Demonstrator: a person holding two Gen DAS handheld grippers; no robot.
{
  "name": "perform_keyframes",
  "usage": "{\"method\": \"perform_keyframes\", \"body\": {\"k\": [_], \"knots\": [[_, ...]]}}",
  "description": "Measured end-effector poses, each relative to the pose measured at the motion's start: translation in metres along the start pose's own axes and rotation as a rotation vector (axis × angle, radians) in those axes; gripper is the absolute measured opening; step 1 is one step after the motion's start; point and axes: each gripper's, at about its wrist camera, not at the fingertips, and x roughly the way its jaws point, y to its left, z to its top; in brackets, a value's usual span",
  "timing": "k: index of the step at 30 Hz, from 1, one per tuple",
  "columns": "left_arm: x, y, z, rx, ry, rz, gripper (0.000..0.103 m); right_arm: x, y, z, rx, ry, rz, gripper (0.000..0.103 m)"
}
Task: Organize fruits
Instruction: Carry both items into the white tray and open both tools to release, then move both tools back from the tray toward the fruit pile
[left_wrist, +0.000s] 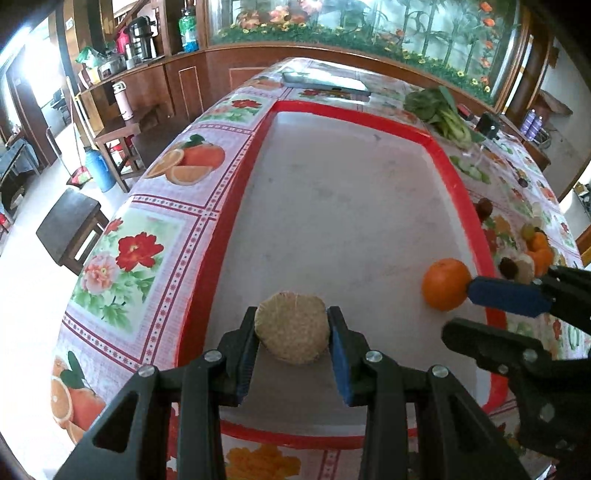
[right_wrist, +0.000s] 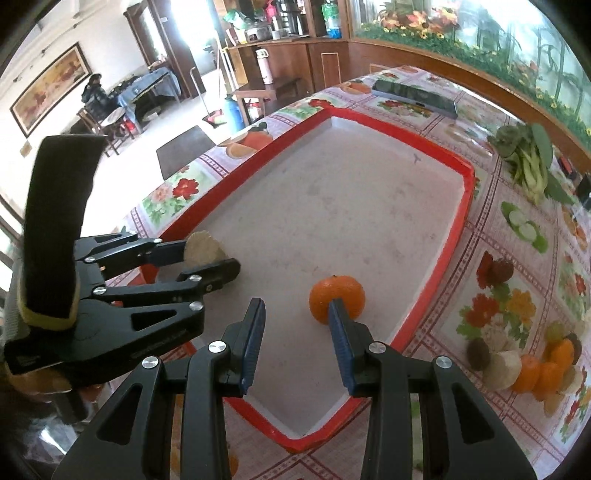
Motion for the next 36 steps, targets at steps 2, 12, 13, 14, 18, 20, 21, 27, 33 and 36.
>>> {"method": "perform_keyframes", "body": {"k": [2,12,13,14,18,20,21,27,33,36], "knots": [[0.000,0.000,0.001,-0.005,0.000,0.005,0.043,-0.001,-0.001,-0.001,0.012,0.000,-0.005,0.035],[-0.009,-0.007,0.000,0.033,-0.035,0.086,0.072,-0.004,-0.007,-0.008,0.059,0.010,0.000,0.035],[-0.010,-0.008,-0.001,0.034,-0.035,0.088,0.072,-0.005,-0.007,-0.009,0.056,0.010,-0.001,0.035],[-0.010,-0.008,-0.001,0.035,-0.034,0.091,0.072,-0.005,-0.007,-0.009,0.054,0.009,-0.002,0.035],[-0.012,-0.011,-0.002,0.040,-0.031,0.101,0.072,-0.008,-0.004,-0.012,0.037,0.004,-0.014,0.035],[-0.014,-0.014,-0.003,0.040,-0.031,0.103,0.072,-0.011,-0.004,-0.013,0.033,-0.001,-0.017,0.037],[-0.015,-0.015,-0.003,0.041,-0.031,0.105,0.072,-0.013,-0.004,-0.013,0.032,-0.003,-0.019,0.039],[-0.022,-0.024,-0.004,0.041,-0.036,0.111,0.075,-0.025,-0.007,-0.020,0.034,-0.019,-0.026,0.041],[-0.030,-0.043,-0.003,0.058,-0.050,0.103,0.076,-0.037,-0.021,-0.031,0.057,-0.032,-0.049,0.056],[-0.033,-0.057,-0.002,0.073,-0.051,0.091,0.077,-0.048,-0.031,-0.038,0.072,-0.053,-0.109,0.075]]}}
